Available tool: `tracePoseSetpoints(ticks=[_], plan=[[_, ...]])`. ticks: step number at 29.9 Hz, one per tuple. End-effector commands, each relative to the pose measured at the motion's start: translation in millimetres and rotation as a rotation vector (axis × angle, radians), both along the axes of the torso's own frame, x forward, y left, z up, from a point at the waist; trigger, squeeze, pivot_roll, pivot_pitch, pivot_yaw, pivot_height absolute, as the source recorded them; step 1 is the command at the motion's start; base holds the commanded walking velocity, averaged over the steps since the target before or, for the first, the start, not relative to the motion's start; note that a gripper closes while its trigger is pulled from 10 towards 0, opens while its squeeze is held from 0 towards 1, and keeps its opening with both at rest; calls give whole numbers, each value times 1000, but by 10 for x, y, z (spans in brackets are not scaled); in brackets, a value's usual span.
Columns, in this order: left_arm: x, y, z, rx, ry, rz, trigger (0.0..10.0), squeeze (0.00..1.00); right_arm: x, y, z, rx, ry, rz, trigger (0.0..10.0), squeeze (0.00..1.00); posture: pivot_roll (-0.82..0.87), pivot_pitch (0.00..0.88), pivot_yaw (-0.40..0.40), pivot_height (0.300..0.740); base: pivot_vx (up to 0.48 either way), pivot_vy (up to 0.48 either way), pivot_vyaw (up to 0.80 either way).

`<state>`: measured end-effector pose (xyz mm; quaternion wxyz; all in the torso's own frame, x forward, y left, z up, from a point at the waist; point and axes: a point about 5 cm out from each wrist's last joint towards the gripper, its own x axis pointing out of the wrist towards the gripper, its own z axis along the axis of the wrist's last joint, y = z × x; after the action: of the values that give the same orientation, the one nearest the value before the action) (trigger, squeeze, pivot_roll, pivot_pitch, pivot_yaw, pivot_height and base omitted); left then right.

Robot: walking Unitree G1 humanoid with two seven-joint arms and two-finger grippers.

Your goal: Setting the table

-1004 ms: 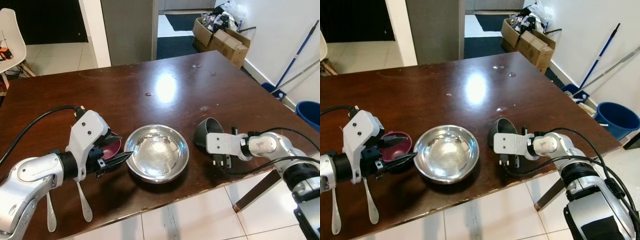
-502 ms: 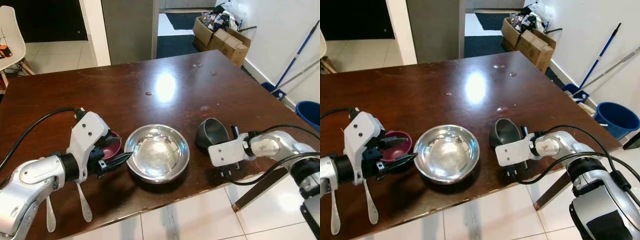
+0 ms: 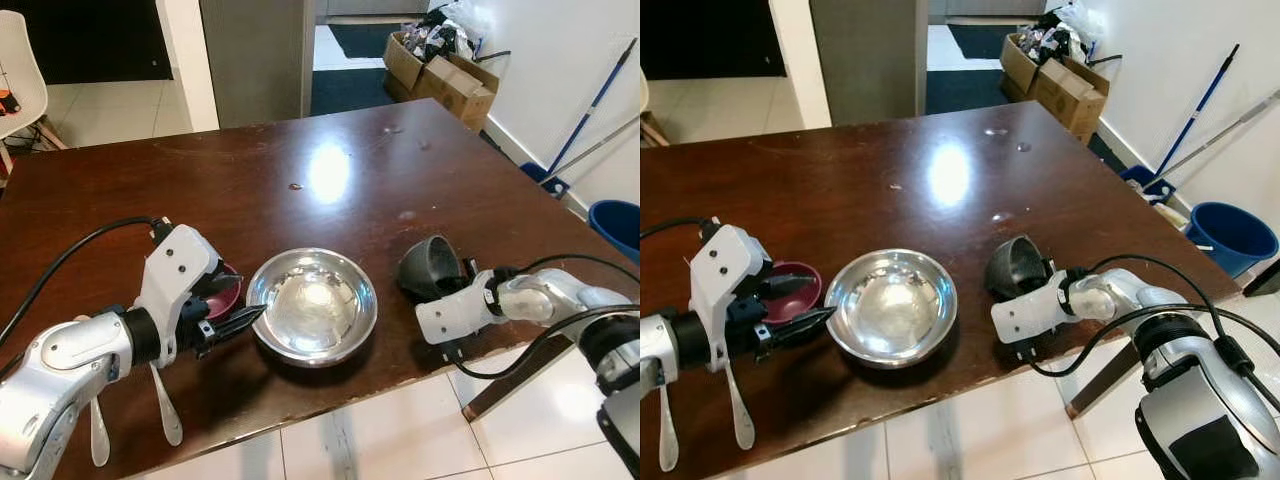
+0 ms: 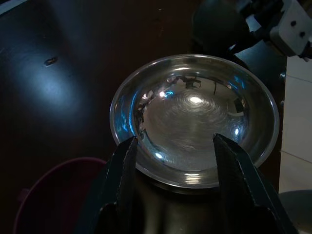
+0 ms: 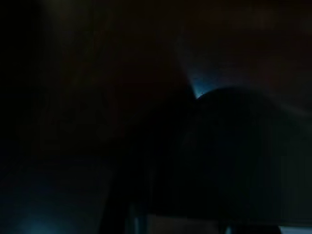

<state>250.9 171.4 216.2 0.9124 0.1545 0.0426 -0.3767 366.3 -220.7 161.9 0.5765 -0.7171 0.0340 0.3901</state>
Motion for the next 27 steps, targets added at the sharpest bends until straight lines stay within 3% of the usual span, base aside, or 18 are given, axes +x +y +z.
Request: tracePoseSetpoints(ticks=[1, 2, 3, 4, 5, 14, 15, 27], plan=[[-31, -36, -28, -6, 11, -16, 10000, 0, 17, 6, 13, -15, -54, 18, 10000, 1000, 22, 83, 53, 740, 0, 0, 0], [-31, -36, -28, -6, 11, -16, 10000, 0, 17, 6, 13, -15, -54, 18, 10000, 1000, 22, 83, 53, 740, 0, 0, 0], [-30, -41, -31, -6, 11, -18, 10000, 0, 24, 1, 28, -15, -82, 23, 10000, 933, 21, 82, 53, 740, 0, 0, 0], [-30, -43, -31, -7, 12, -19, 10000, 0, 26, -3, 36, -13, -88, 23, 10000, 431, 18, 81, 54, 740, 0, 0, 0], [-29, -46, -32, -8, 12, -20, 10000, 0, 27, -8, 44, -13, -93, 23, 10000, 0, 18, 81, 54, 740, 0, 0, 0], [-26, -76, -38, -14, 13, -27, 10000, 0, 36, -51, 43, -25, -121, 6, 10000, 0, 16, 80, 52, 740, 0, 0, 0], [-27, -76, -34, -15, 12, -27, 10000, 0, 36, -52, 30, -21, -131, 5, 0, 0, 21, 81, 52, 740, 0, 0, 0], [-29, -75, -27, -17, 11, -20, 10000, 0, 54, -46, 68, 33, -147, -18, 0, 0, 24, 86, 47, 740, 0, 0, 0]])
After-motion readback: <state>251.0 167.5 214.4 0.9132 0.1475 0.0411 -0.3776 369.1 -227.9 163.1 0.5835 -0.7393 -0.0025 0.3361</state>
